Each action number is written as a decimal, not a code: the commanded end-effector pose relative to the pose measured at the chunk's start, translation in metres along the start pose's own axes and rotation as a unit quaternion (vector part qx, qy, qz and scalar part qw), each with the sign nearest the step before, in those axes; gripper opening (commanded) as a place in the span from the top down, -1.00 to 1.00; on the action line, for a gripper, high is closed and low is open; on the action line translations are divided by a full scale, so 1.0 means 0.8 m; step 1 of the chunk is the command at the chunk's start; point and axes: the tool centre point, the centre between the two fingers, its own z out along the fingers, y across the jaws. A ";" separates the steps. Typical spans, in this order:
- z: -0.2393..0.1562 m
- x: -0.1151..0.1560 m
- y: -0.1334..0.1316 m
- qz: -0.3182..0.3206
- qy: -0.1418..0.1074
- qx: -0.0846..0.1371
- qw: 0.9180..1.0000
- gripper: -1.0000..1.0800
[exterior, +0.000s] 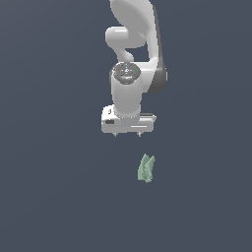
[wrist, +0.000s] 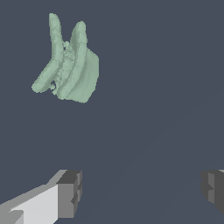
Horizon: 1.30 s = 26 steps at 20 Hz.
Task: Pick up the object and move it to a goal position.
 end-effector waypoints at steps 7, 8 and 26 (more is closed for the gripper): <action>0.008 -0.003 -0.025 -0.022 -0.009 -0.001 1.000 -0.92; 0.010 -0.004 -0.031 -0.028 -0.011 -0.002 1.000 -0.92; 0.018 0.033 -0.052 0.006 -0.007 -0.003 1.000 -0.92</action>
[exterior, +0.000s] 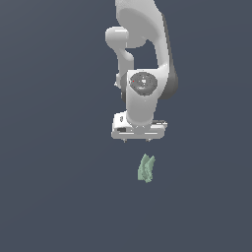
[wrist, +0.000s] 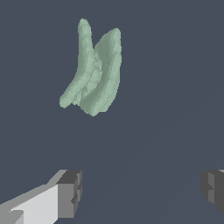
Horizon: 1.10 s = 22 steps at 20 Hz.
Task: Pick up the object and move it to a goal position.
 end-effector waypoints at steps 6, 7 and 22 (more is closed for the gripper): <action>0.007 0.047 -0.018 0.055 0.011 -0.001 0.998 -0.92; 0.008 0.054 -0.022 0.063 0.012 -0.001 0.998 -0.92; 0.022 0.110 -0.051 0.136 0.028 -0.002 0.990 -0.92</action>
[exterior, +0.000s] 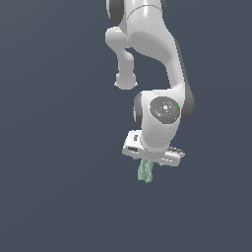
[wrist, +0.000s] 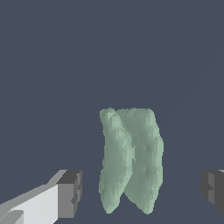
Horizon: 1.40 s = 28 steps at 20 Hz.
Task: Pick up the object and move it to a goal position.
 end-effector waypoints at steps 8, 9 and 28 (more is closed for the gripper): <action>0.010 0.002 -0.003 0.004 0.001 0.000 1.000 -0.92; 0.015 0.002 -0.003 0.004 0.001 0.000 1.000 -0.92; 0.064 0.003 -0.003 0.006 0.001 0.000 1.000 1.00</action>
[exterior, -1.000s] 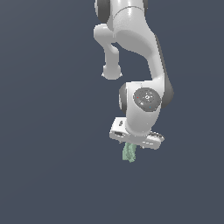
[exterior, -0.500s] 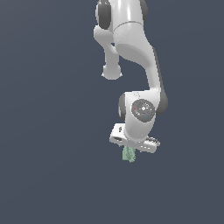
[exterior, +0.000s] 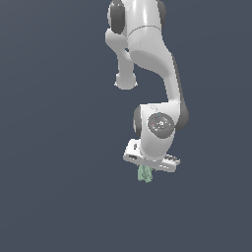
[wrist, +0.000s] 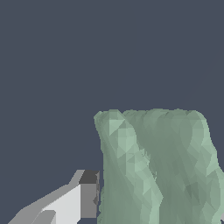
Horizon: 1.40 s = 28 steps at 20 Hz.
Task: Pick up the object and move it to a goal position.
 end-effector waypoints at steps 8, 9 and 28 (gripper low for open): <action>-0.001 -0.001 0.000 0.000 0.000 0.000 1.000 1.00; -0.001 -0.001 0.000 0.000 0.000 0.000 1.000 1.00; -0.034 -0.092 -0.023 0.000 0.000 0.000 1.000 1.00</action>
